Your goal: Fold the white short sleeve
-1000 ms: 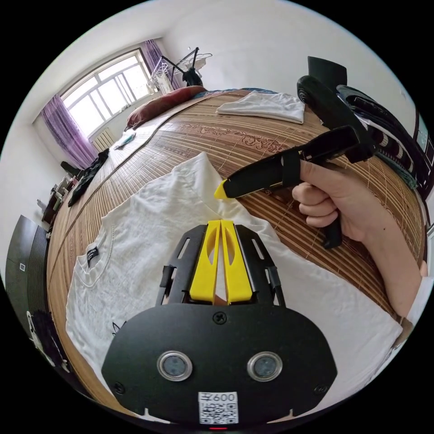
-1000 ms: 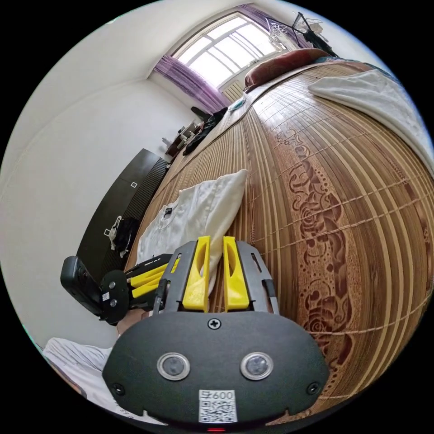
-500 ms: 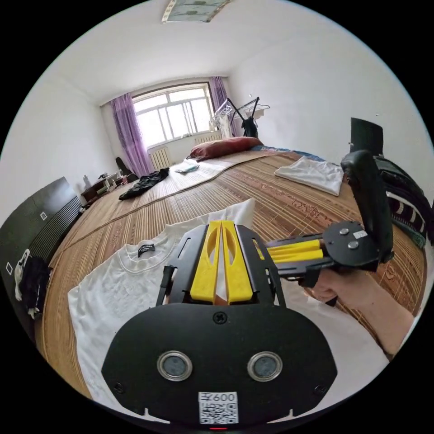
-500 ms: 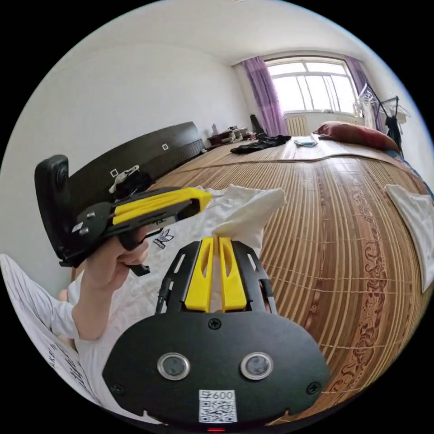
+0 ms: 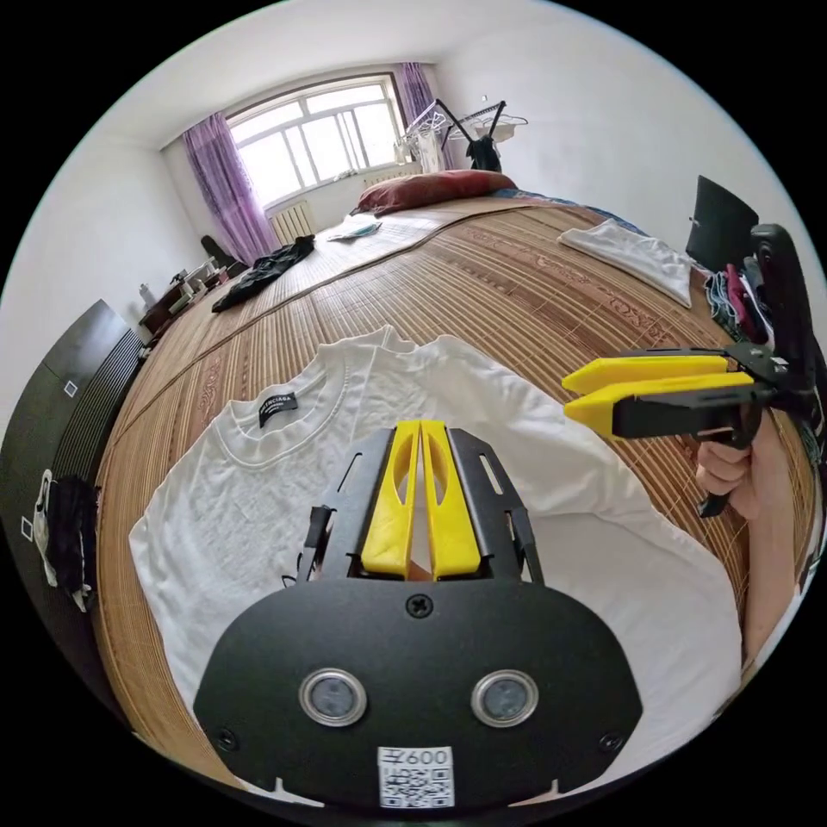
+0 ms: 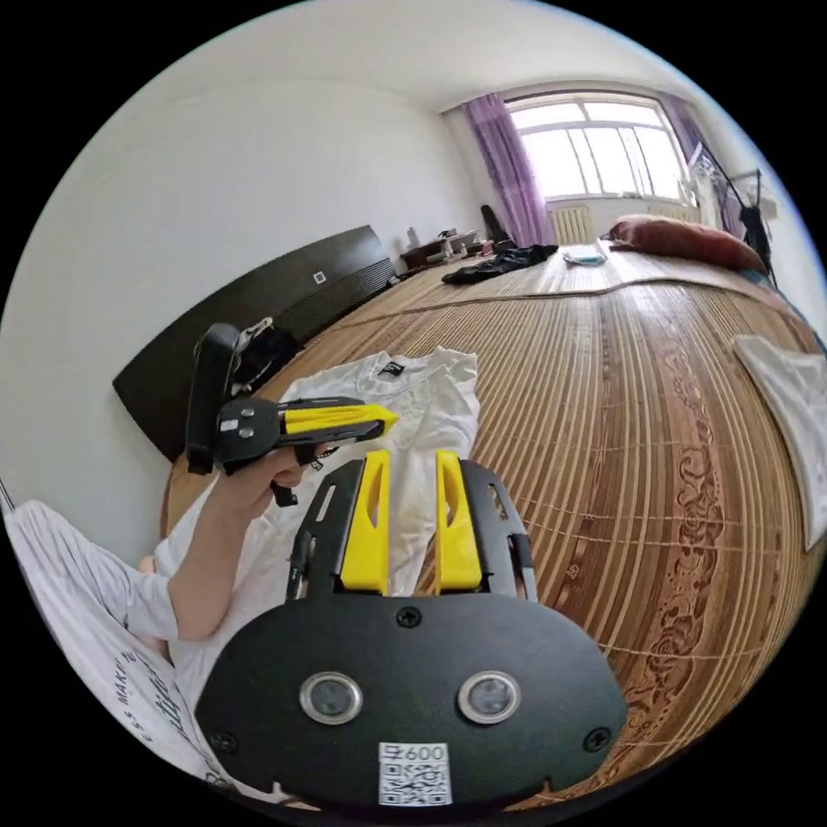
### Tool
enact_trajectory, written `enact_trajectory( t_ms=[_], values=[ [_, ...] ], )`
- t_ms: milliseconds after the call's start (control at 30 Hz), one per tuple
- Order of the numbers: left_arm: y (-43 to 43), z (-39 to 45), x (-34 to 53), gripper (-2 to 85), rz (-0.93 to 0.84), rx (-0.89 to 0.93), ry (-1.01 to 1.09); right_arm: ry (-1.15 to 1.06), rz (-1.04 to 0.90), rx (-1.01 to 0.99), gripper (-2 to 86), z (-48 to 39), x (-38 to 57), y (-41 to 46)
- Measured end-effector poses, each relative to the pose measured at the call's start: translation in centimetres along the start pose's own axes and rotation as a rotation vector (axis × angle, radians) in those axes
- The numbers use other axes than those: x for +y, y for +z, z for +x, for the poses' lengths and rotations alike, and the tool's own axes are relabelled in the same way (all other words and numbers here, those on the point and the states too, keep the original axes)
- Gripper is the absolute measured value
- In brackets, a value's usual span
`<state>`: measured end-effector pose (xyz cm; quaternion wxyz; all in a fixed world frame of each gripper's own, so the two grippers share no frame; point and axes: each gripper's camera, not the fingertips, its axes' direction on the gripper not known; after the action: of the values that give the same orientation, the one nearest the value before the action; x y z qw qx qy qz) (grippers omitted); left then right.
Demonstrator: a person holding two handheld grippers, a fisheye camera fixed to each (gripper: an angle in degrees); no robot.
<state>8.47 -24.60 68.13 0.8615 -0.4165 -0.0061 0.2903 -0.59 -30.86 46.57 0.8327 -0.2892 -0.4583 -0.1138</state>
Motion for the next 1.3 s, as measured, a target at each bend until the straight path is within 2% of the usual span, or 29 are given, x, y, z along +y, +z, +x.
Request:
enact_trajectory(
  t_ms=[33, 133, 233, 333, 500, 600, 767, 967, 1033, 1133, 1200, 1267, 1300],
  values=[
    [-0.2, -0.3, 0.0, 0.3, 0.008, 0.010, -0.014, 0.080, 0.027, -0.108, 5.2, 2.5, 0.2, -0.7],
    [-2.1, -2.4, 0.3, 0.2, 0.082, 0.157, -0.064, 0.264, 0.013, -0.182, 6.0, 6.4, 0.9, -0.5],
    [-3.2, -4.1, 0.7, 0.1, 0.143, 0.266, -0.091, 0.246, -0.002, -0.125, 8.7, 6.2, 1.0, 0.1],
    [-3.0, -5.0, 1.0, 0.1, 0.140, 0.269, -0.092, 0.237, -0.015, -0.038, 8.9, 5.6, 0.8, 0.0],
    [-3.1, -6.3, 1.1, 0.1, 0.162, 0.370, -0.110, 0.324, -0.104, -0.207, 3.0, 7.7, 1.2, 1.2],
    [-3.4, -7.3, 1.3, 0.2, 0.189, 0.426, -0.135, 0.303, 0.000, -0.201, 0.0, 7.7, 1.8, -0.5],
    [-3.5, -8.6, 1.3, 0.2, 0.196, 0.482, -0.172, 0.339, 0.029, -0.212, -0.8, 7.4, 2.4, -1.8],
    [-3.7, -7.6, 0.4, 0.2, 0.175, 0.504, -0.139, 0.256, 0.375, -0.009, -0.8, 1.8, 3.4, -10.1],
    [-3.2, -6.8, 0.1, 0.2, 0.157, 0.506, -0.135, 0.139, 0.641, 0.125, -0.8, -2.2, 5.4, -14.9],
    [-1.8, -4.3, -0.9, 0.2, 0.094, 0.564, -0.077, 0.048, 0.851, 0.380, -0.8, -6.4, 7.9, -18.0],
    [-0.8, -2.3, -1.8, 0.2, 0.012, 0.570, -0.027, 0.037, 0.793, 0.450, -0.8, -7.1, 7.2, -17.4],
    [-1.0, -0.2, -2.6, 0.2, -0.031, 0.506, 0.013, 0.010, 0.634, 0.383, -0.9, -6.5, 5.3, -15.2],
    [-1.4, 0.2, -2.7, 0.2, -0.025, 0.492, 0.025, -0.005, 0.469, 0.304, -0.9, -5.9, 3.6, -12.8]
  ],
)
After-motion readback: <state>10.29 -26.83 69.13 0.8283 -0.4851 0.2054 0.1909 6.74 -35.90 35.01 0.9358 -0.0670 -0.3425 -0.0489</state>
